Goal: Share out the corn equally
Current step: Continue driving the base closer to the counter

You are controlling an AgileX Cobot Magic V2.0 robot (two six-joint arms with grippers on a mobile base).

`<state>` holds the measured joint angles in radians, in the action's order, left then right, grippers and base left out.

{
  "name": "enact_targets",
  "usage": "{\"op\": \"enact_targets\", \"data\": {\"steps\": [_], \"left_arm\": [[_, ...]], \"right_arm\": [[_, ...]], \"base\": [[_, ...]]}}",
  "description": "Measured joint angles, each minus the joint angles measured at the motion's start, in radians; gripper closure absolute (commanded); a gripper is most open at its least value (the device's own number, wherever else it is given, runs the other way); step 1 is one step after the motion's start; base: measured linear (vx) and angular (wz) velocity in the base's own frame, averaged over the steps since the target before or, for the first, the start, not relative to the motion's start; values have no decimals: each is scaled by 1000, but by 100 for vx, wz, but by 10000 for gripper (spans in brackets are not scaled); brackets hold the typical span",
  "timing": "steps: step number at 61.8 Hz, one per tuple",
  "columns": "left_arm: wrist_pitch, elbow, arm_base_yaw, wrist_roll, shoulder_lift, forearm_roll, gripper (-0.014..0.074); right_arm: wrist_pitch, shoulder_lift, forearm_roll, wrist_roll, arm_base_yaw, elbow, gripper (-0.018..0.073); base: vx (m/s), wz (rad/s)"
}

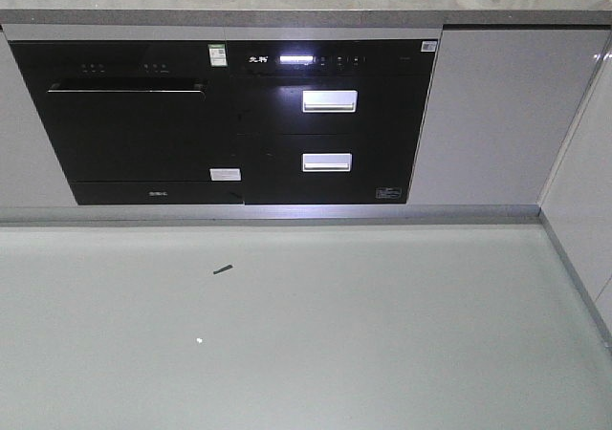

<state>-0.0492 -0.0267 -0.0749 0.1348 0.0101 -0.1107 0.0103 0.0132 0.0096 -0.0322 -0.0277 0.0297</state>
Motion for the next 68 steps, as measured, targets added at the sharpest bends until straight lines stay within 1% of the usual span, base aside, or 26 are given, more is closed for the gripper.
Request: {"op": "enact_targets", "data": {"steps": [68], "left_arm": [[0, 0, 0, 0, 0, 0, 603]], "right_arm": [[0, 0, 0, 0, 0, 0, 564]], "base": [[11, 2]]}}
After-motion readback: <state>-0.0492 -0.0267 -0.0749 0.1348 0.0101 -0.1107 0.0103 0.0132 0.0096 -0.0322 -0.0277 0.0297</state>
